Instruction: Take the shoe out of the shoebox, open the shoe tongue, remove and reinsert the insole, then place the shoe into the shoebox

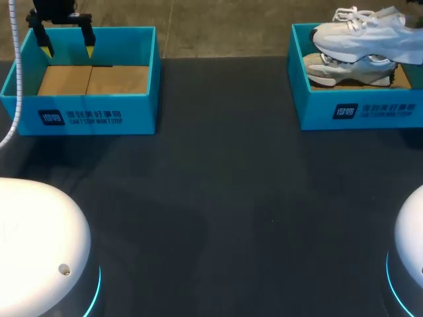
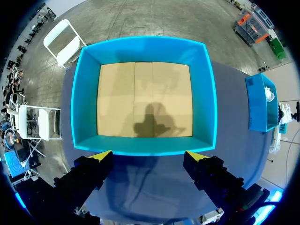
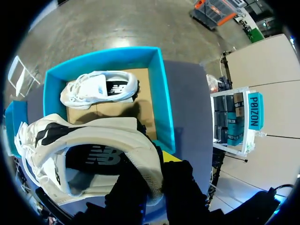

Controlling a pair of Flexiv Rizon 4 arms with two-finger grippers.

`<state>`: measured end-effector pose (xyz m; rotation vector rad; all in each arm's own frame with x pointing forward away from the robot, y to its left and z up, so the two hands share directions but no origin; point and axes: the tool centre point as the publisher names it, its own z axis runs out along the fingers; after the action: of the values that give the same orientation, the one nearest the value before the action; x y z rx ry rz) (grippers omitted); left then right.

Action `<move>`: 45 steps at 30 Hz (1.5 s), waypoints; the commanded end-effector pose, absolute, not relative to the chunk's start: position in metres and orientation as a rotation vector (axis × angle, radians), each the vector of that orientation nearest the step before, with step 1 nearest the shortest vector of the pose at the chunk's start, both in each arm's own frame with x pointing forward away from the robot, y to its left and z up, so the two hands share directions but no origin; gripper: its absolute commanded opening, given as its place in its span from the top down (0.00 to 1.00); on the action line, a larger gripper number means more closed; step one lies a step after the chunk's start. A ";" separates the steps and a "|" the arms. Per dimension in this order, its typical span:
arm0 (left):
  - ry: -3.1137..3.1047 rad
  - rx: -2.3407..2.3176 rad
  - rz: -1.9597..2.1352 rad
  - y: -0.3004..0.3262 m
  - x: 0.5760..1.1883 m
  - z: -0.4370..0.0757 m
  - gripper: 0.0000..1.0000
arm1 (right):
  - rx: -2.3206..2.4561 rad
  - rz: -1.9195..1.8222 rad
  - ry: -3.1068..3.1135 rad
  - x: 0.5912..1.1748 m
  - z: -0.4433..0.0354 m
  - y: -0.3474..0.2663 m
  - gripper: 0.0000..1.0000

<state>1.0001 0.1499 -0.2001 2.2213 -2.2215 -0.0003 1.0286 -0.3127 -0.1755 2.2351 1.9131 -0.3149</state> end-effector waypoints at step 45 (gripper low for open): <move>-2.222 2.221 0.000 0.150 1.000 -0.200 0.00 | 2.289 -0.277 1.828 0.924 -0.156 -0.168 1.00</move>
<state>1.0001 0.1499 -0.2000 2.2214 -2.2215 -0.0003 0.9420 -0.1796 -0.1579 2.3288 1.8541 -0.3292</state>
